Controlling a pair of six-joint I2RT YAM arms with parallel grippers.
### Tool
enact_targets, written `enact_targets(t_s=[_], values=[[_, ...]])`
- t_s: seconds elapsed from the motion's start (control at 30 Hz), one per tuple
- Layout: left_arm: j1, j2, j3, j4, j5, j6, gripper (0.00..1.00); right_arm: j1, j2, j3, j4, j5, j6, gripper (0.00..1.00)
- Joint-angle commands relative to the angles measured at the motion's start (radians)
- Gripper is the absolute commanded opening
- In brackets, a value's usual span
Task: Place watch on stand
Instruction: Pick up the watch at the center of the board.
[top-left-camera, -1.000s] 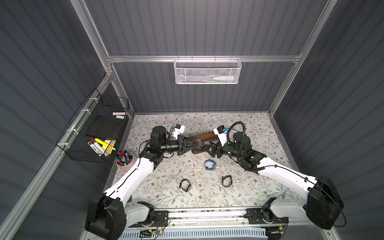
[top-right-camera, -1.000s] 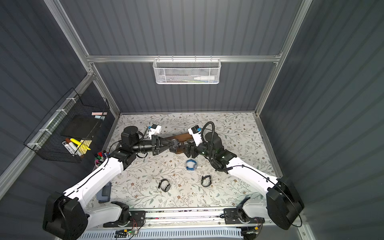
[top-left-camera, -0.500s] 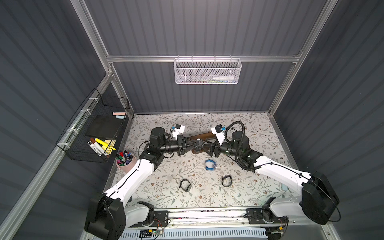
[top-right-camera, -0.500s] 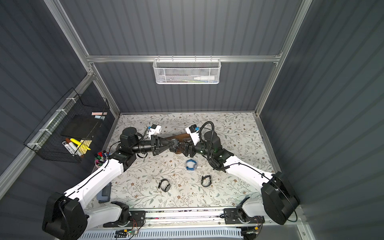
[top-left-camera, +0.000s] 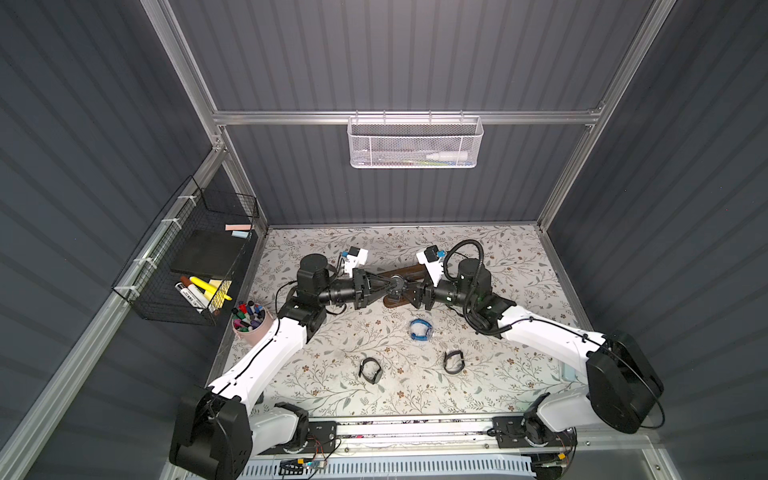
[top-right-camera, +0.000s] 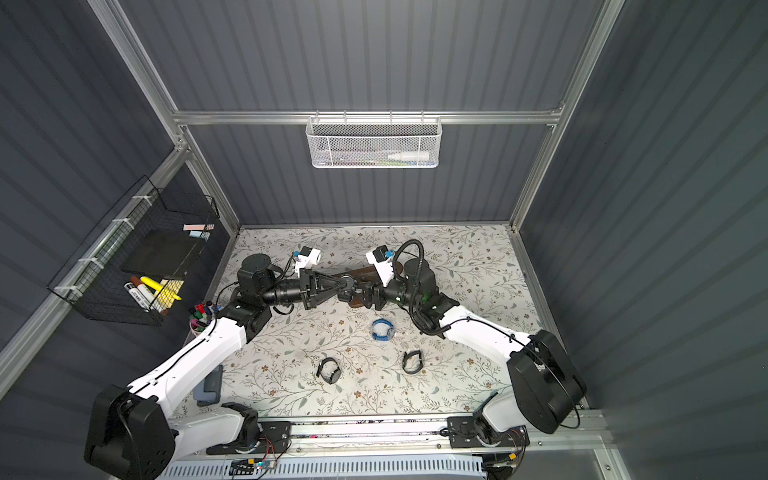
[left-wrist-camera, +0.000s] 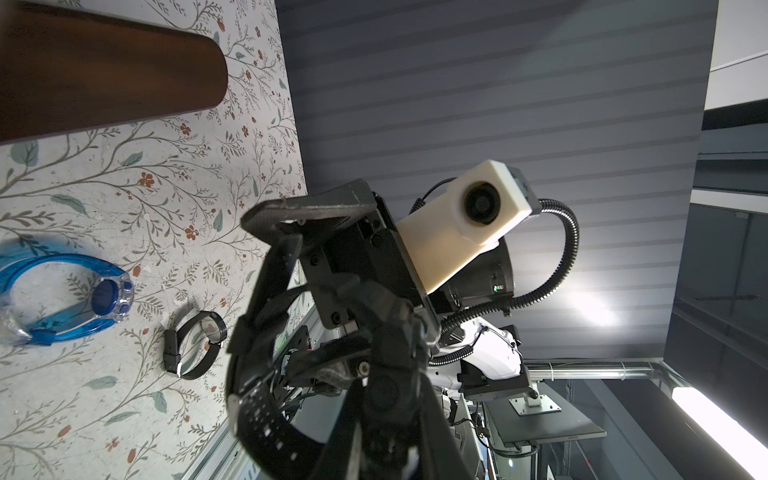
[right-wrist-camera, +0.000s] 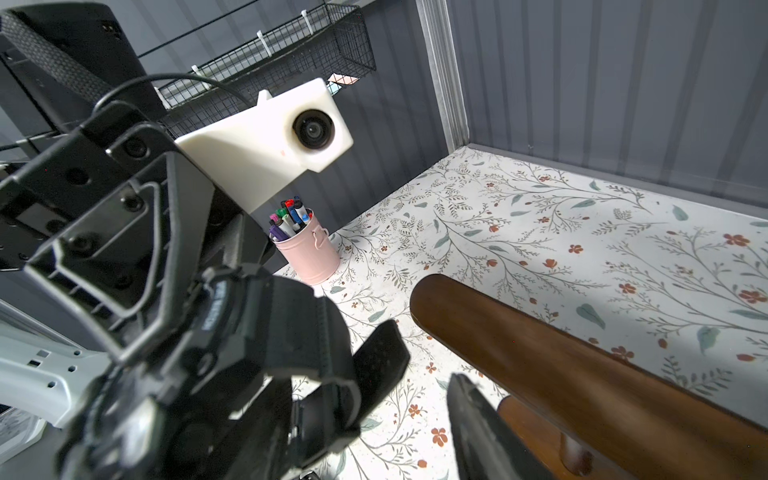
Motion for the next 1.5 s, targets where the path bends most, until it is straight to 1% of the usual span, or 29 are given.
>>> enact_targets(t_s=[0.0,0.17,0.3,0.4,0.6,0.73,0.8,0.87,1.0,1.17,1.23,1.3,1.37,1.47], values=[[0.004,-0.026,0.0,0.014,0.019,0.009,0.03,0.006,0.0,0.037,0.064,-0.04,0.001,0.57],[0.004,-0.024,0.005,0.001,0.016,0.023,0.04,0.005,-0.001,0.035,0.066,-0.059,-0.002,0.39],[0.004,-0.022,0.019,-0.035,0.008,0.053,0.05,0.006,-0.01,0.031,0.064,-0.07,-0.005,0.22],[0.005,-0.02,0.039,-0.08,-0.002,0.088,0.06,0.008,-0.015,0.029,0.057,-0.068,-0.012,0.13],[0.01,-0.011,0.067,-0.125,-0.016,0.124,0.07,0.008,-0.029,0.019,0.047,-0.068,-0.017,0.01],[0.014,-0.003,0.072,-0.126,-0.022,0.126,0.07,0.009,-0.035,0.018,0.043,-0.07,-0.017,0.0],[0.017,-0.002,0.074,-0.135,-0.025,0.134,0.16,0.009,-0.037,0.018,0.04,-0.071,-0.017,0.0],[0.021,-0.005,0.08,-0.15,-0.034,0.149,0.23,0.008,-0.04,0.017,0.036,-0.07,-0.021,0.0],[0.034,-0.008,0.102,-0.212,-0.049,0.199,0.47,0.008,-0.052,0.015,0.011,-0.046,-0.027,0.0],[0.063,-0.012,0.131,-0.265,-0.053,0.263,0.71,0.009,-0.072,0.015,-0.056,-0.012,-0.062,0.0],[0.068,-0.009,0.191,-0.431,-0.095,0.403,0.79,0.008,-0.077,0.017,-0.08,0.015,-0.07,0.0],[0.068,-0.002,0.292,-0.703,-0.205,0.669,0.82,0.008,-0.082,0.022,-0.122,0.025,-0.095,0.0],[0.062,-0.013,0.349,-0.81,-0.398,0.808,0.82,0.009,-0.087,0.03,-0.179,0.048,-0.108,0.0],[0.045,-0.096,0.326,-0.805,-0.572,0.895,0.81,0.018,-0.097,0.031,-0.247,0.085,-0.135,0.0]])
